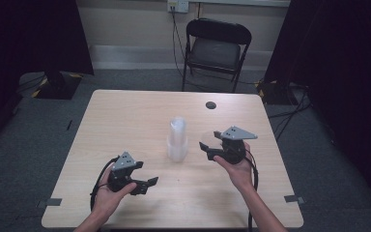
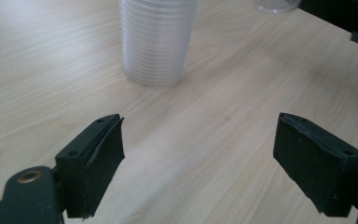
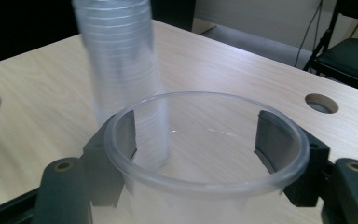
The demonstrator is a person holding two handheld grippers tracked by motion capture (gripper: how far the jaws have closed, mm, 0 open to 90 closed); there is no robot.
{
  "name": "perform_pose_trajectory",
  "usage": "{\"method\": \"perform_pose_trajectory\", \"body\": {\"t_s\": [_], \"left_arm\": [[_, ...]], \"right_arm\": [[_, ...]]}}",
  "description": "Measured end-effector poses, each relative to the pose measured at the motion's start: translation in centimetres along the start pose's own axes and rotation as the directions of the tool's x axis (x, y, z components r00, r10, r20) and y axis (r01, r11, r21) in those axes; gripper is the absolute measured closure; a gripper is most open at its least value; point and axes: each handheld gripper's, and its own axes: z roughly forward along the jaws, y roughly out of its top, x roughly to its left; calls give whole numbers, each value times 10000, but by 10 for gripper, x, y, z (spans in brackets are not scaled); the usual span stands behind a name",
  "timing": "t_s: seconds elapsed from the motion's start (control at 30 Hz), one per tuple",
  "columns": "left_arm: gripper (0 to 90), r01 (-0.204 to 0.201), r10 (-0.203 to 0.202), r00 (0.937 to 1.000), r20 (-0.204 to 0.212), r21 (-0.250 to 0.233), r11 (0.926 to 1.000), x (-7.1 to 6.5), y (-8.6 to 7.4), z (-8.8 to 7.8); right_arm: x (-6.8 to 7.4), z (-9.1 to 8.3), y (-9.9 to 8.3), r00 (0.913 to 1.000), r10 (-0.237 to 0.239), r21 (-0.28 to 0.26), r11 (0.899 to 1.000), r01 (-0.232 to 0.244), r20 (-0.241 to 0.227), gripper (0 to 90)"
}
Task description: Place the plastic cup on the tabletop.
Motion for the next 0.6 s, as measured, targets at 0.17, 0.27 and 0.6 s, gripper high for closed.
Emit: {"method": "perform_pose_trajectory", "body": {"t_s": [0.17, 0.27, 0.6], "left_arm": [[159, -160, 160, 9999, -17, 157, 9997, -2, -1, 2], [159, -329, 331, 9994, -82, 286, 9991, -2, -2, 3], [163, -394, 399, 9992, -100, 454, 9982, -4, -4, 6]], "right_arm": [[-12, 14, 2, 9985, 457, -105, 9989, -454, 299, 293], [-21, 25, 2, 9961, 765, -70, 9971, -762, 439, 293], [-33, 58, 3, 9923, 981, 163, 9949, -996, 757, 285]]}}
